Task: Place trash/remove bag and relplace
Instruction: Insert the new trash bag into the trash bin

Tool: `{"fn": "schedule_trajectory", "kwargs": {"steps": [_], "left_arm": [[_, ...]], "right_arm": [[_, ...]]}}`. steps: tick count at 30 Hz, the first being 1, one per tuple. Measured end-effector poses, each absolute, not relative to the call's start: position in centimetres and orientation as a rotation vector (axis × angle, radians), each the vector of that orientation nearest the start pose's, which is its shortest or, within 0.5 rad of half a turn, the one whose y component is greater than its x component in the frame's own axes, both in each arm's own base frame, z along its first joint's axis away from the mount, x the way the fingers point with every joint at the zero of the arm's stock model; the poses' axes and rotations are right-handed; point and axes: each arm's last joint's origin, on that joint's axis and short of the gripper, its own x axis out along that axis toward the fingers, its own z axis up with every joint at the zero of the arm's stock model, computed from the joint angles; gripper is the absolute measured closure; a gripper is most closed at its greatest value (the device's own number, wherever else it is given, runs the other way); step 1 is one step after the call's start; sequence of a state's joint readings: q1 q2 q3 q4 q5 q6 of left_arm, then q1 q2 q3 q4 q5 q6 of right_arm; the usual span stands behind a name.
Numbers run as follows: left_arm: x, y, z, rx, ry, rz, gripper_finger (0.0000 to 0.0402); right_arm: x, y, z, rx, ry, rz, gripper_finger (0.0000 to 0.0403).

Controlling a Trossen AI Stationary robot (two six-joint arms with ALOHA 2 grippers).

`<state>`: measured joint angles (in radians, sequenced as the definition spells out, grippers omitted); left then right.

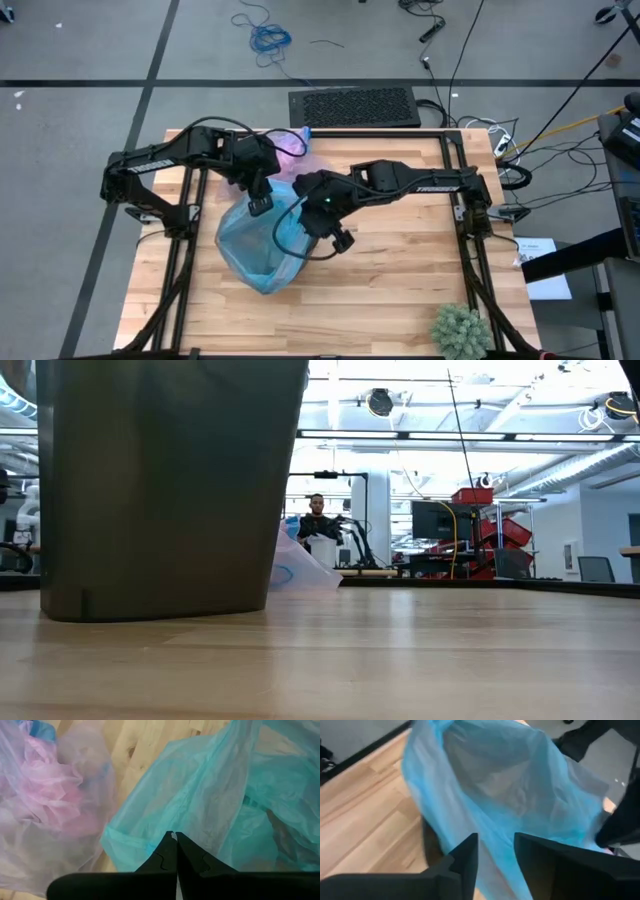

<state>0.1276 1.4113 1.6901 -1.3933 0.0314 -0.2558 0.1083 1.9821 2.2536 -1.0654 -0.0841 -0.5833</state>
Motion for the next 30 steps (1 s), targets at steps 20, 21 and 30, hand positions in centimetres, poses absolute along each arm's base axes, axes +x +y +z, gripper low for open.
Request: {"fn": "schedule_trajectory", "kwargs": {"steps": [20,21,30], "left_arm": [[23.8,2.9,40.2,-0.324,1.099,0.218,0.0401],[23.8,2.9,40.2,-0.324,1.099,0.218,0.0401],[23.9,3.0,40.3,-0.334,1.08,0.224,0.0401]], "right_arm": [[40.3,4.2,36.2,-0.291,1.06,0.563,0.0394],[40.1,4.7,36.2,-0.281,1.064,0.573,0.0394],[41.7,5.9,34.3,-0.263,1.1,0.53,0.0402]]}}
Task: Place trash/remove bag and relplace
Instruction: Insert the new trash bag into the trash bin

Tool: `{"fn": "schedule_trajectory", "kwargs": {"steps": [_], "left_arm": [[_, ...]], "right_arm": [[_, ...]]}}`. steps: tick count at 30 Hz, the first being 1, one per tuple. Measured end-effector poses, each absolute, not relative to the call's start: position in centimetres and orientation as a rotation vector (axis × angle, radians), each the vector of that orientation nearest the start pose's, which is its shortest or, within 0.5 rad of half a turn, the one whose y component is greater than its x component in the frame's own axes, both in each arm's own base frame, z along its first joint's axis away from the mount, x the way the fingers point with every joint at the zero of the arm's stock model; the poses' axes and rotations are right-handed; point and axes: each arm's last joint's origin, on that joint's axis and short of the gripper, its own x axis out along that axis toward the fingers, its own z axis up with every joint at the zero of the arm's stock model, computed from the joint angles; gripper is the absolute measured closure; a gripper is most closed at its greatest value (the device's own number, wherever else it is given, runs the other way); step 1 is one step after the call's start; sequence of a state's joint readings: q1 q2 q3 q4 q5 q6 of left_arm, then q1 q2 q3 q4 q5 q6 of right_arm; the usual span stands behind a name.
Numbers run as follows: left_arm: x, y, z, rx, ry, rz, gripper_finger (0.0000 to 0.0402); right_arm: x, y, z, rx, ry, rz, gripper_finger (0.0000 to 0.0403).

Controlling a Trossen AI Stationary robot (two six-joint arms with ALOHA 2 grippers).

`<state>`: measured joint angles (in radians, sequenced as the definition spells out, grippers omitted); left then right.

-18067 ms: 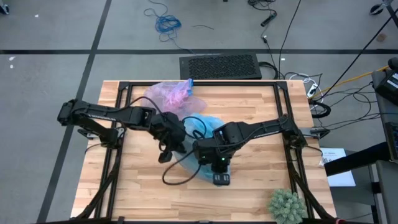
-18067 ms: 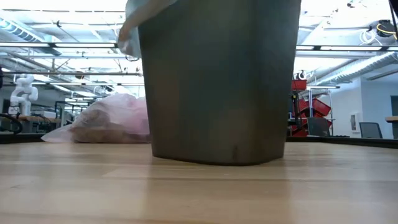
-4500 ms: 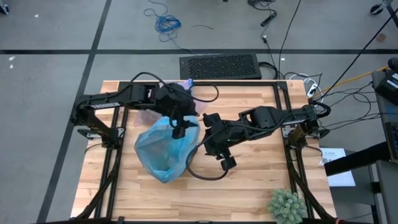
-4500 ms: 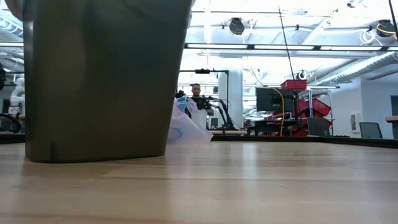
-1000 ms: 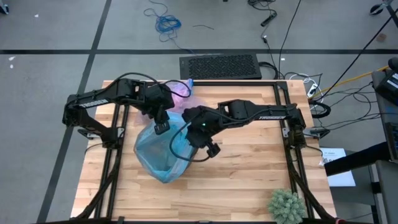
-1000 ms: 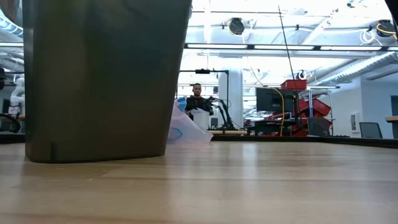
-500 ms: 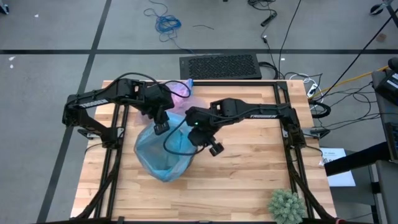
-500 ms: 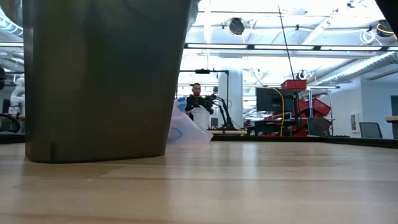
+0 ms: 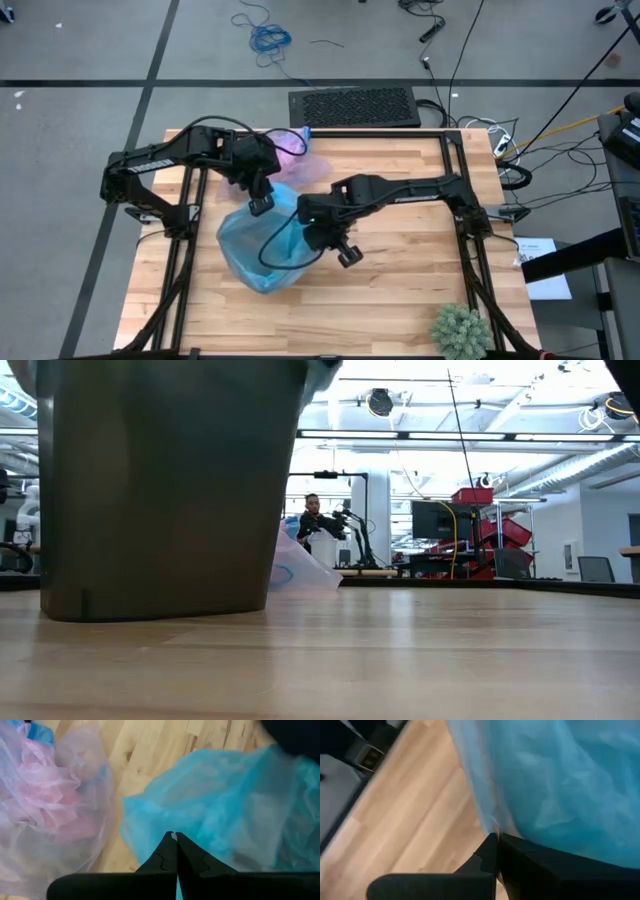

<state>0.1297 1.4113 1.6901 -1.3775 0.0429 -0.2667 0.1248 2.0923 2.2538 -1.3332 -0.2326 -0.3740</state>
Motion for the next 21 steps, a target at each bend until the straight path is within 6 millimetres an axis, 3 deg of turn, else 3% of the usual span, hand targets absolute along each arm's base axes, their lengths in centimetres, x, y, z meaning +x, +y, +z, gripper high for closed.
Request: {"fn": "schedule_trajectory", "kwargs": {"steps": [6,15,21], "left_arm": [[24.0,3.0,40.4,-0.344,1.068,0.24,0.0401],[24.0,3.0,40.4,-0.343,1.07,0.242,0.0401],[24.0,3.1,40.3,-0.339,1.07,0.248,0.0401]], "right_arm": [[43.3,5.1,32.0,-0.254,1.142,0.486,0.0402],[44.5,4.9,30.1,-0.22,1.17,0.469,0.0398],[44.5,4.9,30.5,-0.198,1.156,0.451,0.0335]]}}
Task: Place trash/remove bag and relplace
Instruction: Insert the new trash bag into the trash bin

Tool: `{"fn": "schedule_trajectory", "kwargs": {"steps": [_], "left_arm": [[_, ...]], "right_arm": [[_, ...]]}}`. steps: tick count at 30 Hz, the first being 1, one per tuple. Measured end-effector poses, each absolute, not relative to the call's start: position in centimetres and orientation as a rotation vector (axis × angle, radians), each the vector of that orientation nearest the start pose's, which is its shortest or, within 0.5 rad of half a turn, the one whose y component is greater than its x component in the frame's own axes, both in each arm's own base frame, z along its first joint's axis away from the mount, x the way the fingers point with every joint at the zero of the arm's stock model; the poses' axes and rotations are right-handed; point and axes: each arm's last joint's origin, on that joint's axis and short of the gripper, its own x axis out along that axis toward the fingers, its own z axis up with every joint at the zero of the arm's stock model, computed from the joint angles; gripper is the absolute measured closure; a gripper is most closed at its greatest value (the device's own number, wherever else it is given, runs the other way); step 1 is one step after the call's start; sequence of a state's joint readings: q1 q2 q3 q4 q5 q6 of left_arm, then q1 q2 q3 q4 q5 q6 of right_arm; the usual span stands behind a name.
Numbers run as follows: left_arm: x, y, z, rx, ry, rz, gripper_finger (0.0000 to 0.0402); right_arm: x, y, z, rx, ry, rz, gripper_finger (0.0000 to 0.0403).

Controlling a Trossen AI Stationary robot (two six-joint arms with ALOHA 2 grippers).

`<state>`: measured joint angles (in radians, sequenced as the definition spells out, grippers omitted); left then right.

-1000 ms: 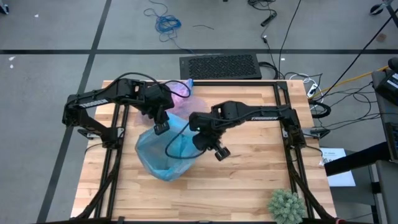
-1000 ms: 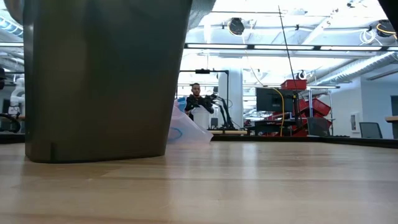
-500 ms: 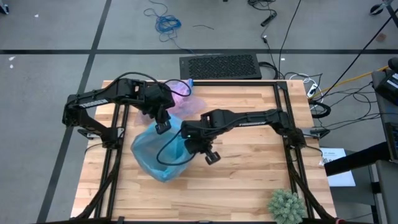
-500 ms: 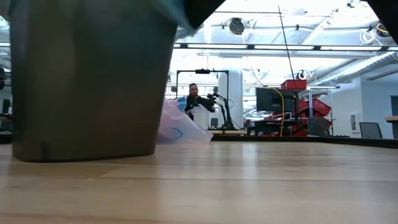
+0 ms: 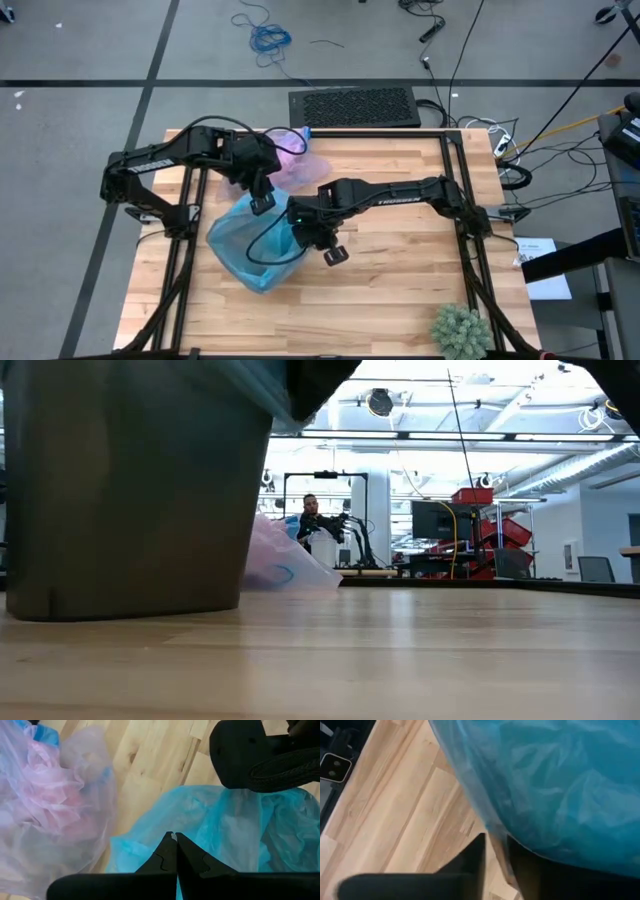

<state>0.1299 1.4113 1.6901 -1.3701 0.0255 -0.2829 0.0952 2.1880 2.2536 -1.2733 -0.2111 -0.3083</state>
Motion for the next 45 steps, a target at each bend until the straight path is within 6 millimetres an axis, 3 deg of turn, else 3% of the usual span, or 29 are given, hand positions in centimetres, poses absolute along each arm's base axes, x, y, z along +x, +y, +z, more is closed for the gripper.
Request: {"fn": "schedule_trajectory", "kwargs": {"steps": [8,13,21,27,32,37,41,45], "left_arm": [[24.0,3.2,40.3,-0.318,1.066,0.28,0.04],[24.0,3.2,40.4,-0.295,1.062,0.305,0.0393],[24.1,3.3,40.8,-0.265,1.028,0.284,0.0392],[23.3,3.5,42.8,-0.283,0.961,0.43,0.04],[21.0,3.5,43.6,-0.461,1.039,0.57,0.04],[19.6,3.1,43.9,-0.65,0.953,0.653,0.0401],[19.0,3.4,42.3,-0.711,0.978,0.743,0.0401],[19.5,3.7,38.7,-0.718,1.107,0.823,0.0401]], "right_arm": [[42.9,5.2,32.9,-0.167,1.134,0.432,0.0197],[41.1,5.1,35.8,-0.145,1.075,0.412,0.0157],[38.9,4.7,39.4,-0.139,0.965,0.342,0.0165],[38.2,4.3,41.3,-0.157,0.871,0.266,0.019],[38.0,4.0,41.6,-0.154,0.855,0.259,0.0212],[38.1,4.1,41.6,-0.151,0.854,0.261,0.0215],[38.1,4.0,41.6,-0.151,0.855,0.257,0.0215],[38.1,3.8,41.6,-0.149,0.856,0.252,0.0215]]}}
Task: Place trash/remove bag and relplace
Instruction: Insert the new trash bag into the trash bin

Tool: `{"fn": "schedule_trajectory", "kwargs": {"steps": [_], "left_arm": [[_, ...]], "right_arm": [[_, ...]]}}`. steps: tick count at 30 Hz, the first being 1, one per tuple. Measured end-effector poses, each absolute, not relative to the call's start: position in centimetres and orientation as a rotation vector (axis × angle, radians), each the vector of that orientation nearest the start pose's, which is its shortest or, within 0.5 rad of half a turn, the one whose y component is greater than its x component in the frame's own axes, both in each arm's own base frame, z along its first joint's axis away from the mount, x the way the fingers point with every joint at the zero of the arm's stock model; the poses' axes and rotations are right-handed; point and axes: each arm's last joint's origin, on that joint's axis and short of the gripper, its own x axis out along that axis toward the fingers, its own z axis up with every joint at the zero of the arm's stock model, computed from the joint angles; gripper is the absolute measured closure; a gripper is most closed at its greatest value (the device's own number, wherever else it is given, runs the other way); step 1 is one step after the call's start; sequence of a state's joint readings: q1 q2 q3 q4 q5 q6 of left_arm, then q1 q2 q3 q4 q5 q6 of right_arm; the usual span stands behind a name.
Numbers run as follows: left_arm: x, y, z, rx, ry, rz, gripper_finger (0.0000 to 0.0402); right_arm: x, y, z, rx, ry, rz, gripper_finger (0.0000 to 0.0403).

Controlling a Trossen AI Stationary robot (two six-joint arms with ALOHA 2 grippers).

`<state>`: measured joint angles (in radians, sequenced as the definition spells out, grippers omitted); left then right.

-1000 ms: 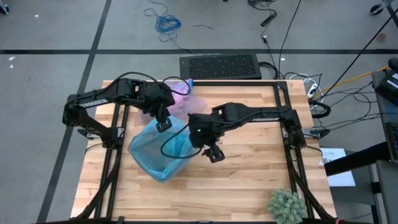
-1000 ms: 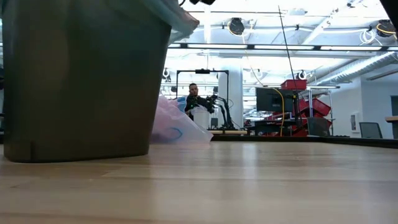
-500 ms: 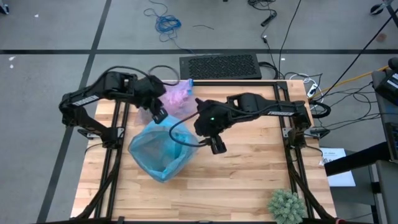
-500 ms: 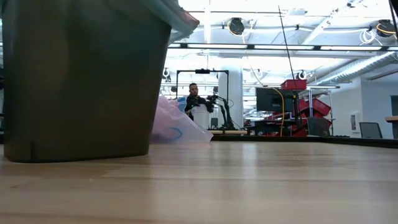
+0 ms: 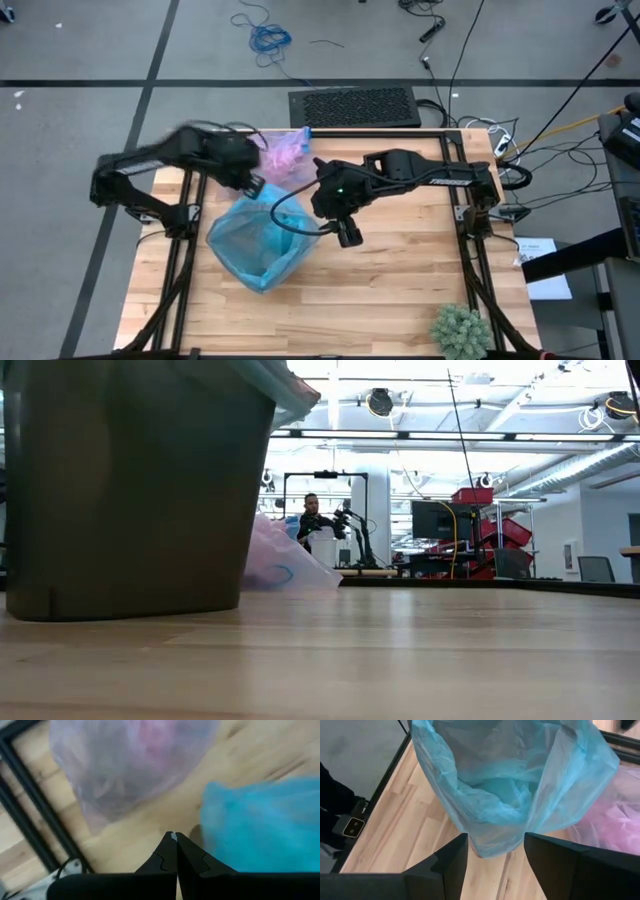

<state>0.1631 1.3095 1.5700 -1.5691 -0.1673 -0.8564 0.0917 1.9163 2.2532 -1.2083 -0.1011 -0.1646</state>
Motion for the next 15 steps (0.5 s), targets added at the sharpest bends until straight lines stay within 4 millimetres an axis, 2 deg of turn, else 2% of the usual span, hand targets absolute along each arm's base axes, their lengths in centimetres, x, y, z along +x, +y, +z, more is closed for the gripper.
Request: {"fn": "schedule_trajectory", "kwargs": {"steps": [3,6,12,15], "left_arm": [[20.0,3.9,36.1,-0.715,1.192,0.845,0.0401],[20.8,3.7,35.0,-0.746,1.175,0.734,0.0401],[23.5,2.8,35.0,-0.795,0.995,0.534,0.0401],[24.7,2.4,34.7,-0.797,0.968,0.481,0.0401]], "right_arm": [[38.1,3.8,41.6,-0.15,0.857,0.252,0.0215],[37.9,3.8,41.5,-0.149,0.875,0.253,0.0215],[36.9,3.7,42.3,-0.126,0.876,0.245,0.0215],[36.1,3.6,42.9,-0.102,0.871,0.233,0.0215]]}}
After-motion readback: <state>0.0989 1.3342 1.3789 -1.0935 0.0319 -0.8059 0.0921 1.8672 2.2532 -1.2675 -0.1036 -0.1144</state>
